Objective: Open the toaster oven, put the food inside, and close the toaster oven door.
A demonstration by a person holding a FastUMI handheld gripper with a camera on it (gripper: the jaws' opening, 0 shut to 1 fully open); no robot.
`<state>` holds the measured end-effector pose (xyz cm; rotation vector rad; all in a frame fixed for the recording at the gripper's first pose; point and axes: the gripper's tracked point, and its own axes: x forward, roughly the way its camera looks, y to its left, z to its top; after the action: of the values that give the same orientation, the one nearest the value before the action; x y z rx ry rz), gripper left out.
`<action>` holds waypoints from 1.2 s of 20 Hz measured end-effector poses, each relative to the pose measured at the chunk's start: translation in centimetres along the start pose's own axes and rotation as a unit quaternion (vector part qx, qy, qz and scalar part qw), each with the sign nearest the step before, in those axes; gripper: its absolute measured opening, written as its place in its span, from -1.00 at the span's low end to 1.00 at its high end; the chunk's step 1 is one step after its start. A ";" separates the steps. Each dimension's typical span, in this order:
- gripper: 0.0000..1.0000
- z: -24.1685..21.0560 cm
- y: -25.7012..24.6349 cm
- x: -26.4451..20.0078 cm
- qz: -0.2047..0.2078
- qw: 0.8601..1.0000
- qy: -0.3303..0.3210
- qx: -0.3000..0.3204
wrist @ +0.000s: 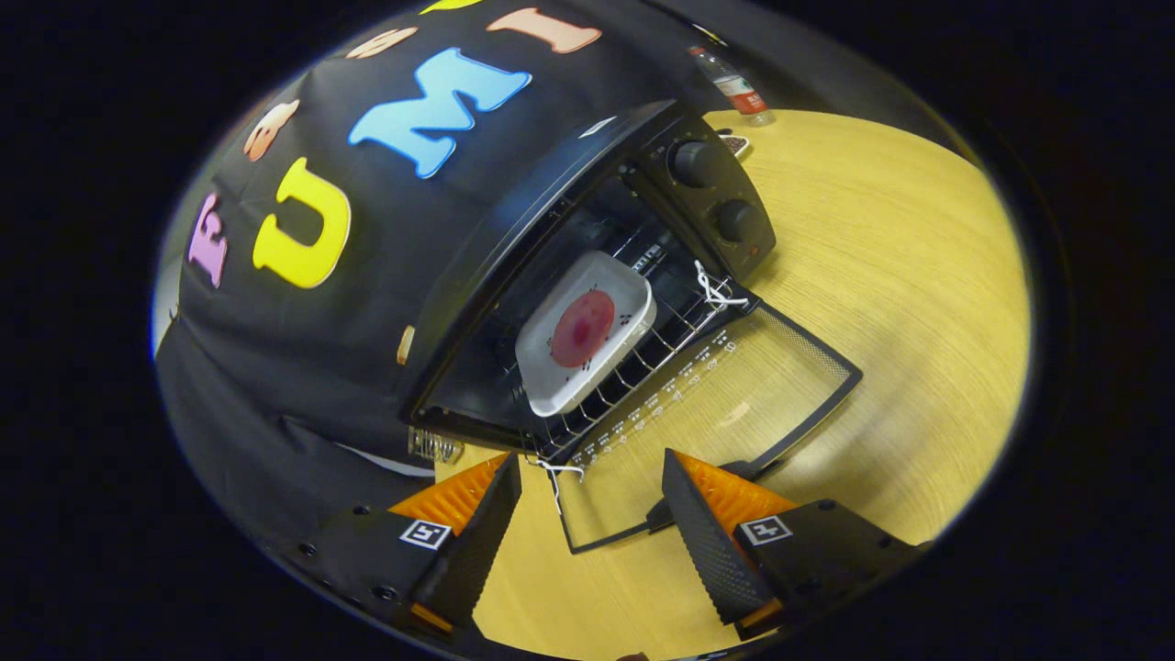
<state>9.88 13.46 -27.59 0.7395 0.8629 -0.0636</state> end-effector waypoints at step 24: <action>0.97 -5.3 -9.0 1.5 -0.145 0.923 0.126 -0.334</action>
<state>4.28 10.29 -36.03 -0.0288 1.1498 0.0641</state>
